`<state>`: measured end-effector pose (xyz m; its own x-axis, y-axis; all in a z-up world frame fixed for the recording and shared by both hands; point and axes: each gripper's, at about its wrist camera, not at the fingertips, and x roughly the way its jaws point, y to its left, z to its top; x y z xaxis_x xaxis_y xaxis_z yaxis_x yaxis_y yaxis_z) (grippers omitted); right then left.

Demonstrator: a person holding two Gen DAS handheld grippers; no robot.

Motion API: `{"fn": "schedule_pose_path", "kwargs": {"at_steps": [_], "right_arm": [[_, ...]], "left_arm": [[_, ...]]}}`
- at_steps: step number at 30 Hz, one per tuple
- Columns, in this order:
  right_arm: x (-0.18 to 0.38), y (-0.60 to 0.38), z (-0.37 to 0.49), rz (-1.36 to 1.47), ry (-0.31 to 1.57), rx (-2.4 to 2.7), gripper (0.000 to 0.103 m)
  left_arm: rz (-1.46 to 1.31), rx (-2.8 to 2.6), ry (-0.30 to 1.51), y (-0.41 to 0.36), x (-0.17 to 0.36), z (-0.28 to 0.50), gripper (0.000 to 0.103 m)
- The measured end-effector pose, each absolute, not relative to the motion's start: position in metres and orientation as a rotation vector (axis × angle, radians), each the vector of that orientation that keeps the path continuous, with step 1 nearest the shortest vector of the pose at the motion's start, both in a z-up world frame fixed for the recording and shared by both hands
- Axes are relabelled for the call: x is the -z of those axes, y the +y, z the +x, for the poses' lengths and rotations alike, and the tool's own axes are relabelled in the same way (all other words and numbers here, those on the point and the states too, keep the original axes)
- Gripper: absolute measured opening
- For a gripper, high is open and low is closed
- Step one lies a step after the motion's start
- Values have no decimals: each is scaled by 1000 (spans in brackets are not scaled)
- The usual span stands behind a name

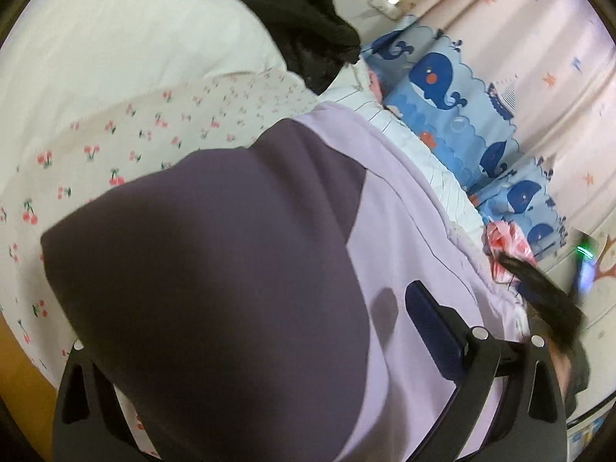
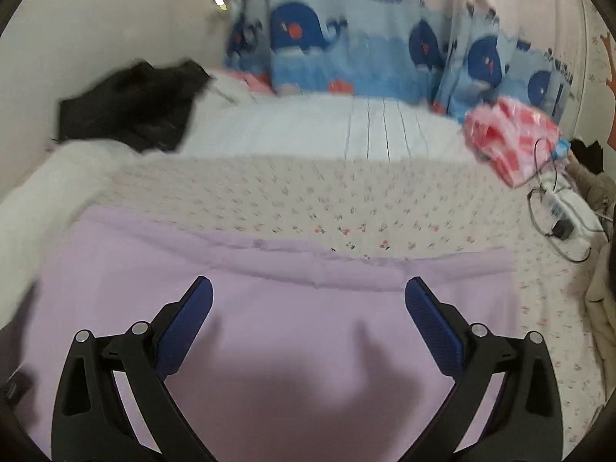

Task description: Fold large clothes

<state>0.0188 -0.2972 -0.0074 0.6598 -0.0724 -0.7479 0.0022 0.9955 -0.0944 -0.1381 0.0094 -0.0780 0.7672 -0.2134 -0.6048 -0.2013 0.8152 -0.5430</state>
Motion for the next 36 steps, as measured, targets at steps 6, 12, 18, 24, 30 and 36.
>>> {"fn": "schedule_pose_path", "kwargs": {"at_steps": [6, 12, 18, 24, 30, 36], "right_arm": [[67, -304, 40, -40, 1022, 22, 97], [68, -306, 42, -34, 1034, 16, 97], [34, -295, 30, -70, 935, 12, 97], [36, -284, 51, -102, 923, 38, 97], [60, -281, 61, -134, 989, 44, 97], [58, -281, 60, -125, 1018, 23, 97]], "left_arm": [[-525, 21, 659, 5, 66, -144, 96], [-549, 25, 656, 8, 66, -146, 96], [-574, 18, 665, 10, 68, -141, 96], [-570, 12, 664, 9, 68, -142, 96], [-539, 9, 656, 4, 68, -143, 96], [-543, 0, 659, 7, 70, -142, 96]]}}
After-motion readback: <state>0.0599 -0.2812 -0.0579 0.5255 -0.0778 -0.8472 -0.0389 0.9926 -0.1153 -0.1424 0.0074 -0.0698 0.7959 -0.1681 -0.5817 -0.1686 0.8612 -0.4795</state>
